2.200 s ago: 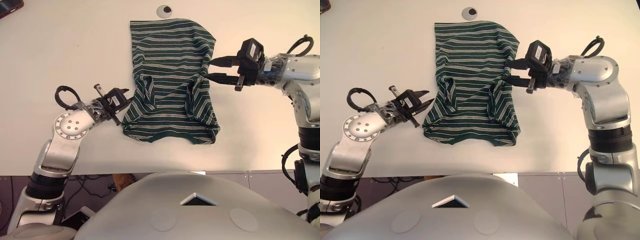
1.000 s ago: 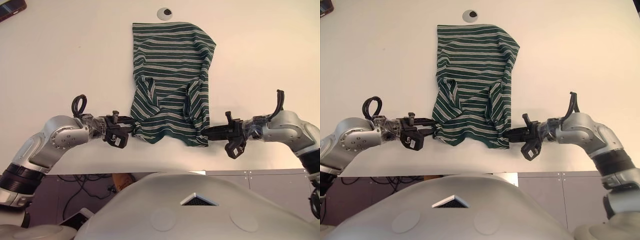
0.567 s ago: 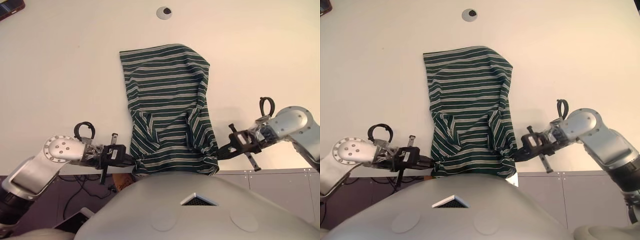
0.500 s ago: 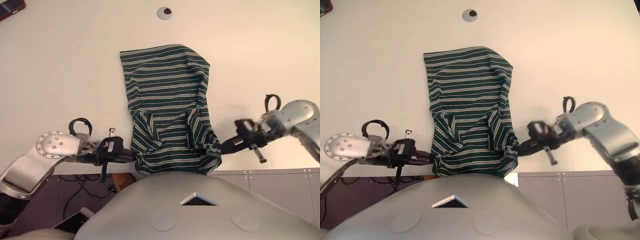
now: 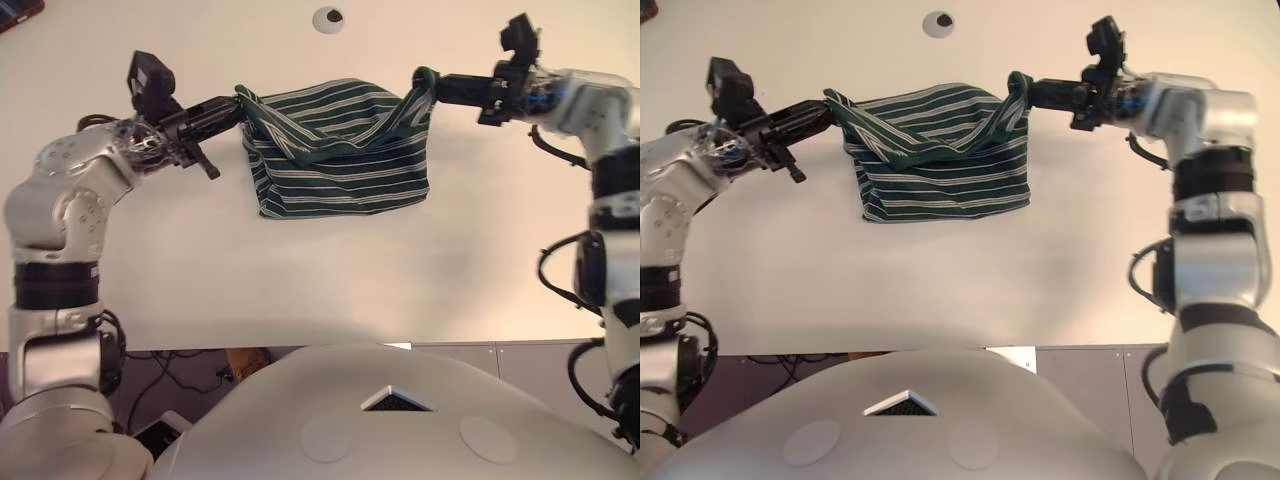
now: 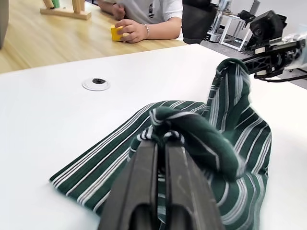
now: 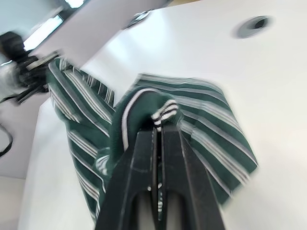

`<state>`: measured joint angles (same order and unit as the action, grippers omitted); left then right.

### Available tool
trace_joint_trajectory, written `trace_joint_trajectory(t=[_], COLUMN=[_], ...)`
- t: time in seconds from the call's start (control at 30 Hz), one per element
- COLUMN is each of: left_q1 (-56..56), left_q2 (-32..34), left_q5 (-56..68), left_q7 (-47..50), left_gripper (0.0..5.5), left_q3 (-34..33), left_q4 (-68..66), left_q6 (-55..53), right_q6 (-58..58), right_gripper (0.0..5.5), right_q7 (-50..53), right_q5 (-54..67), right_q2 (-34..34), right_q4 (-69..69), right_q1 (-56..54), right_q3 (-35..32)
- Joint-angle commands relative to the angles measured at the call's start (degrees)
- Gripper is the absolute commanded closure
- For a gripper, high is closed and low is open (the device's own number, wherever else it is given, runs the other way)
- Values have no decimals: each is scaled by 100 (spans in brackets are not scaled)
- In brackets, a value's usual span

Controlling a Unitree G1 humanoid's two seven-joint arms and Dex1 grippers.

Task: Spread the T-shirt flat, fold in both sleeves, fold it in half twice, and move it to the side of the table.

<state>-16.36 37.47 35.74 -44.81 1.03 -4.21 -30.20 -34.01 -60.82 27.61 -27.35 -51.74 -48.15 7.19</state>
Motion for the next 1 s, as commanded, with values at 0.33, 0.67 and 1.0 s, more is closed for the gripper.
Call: trace_joint_trajectory(t=[0.33, 0.67, 1.0], left_q1=[-1159, -1458, -1517], left_q2=[-743, -1060, -1092], left_q5=[-710, -1655, -1500], left_q7=[-222, 574, 467], left_gripper=[548, 550, 430], left_q3=[-472, -648, -1138], left_q4=[-2902, -4699, -4245], left_q6=[573, 1360, 1284], right_q6=[1242, 1343, 2477], right_gripper=[550, 461, 549], right_q7=[2033, 2296, 401], right_q5=[-1046, -1272, -1960], right_q2=[896, 1166, 1277], right_q4=[-2147, -2216, -506], right_q1=[-701, -614, 165], right_q3=[-901, -1420, -472])
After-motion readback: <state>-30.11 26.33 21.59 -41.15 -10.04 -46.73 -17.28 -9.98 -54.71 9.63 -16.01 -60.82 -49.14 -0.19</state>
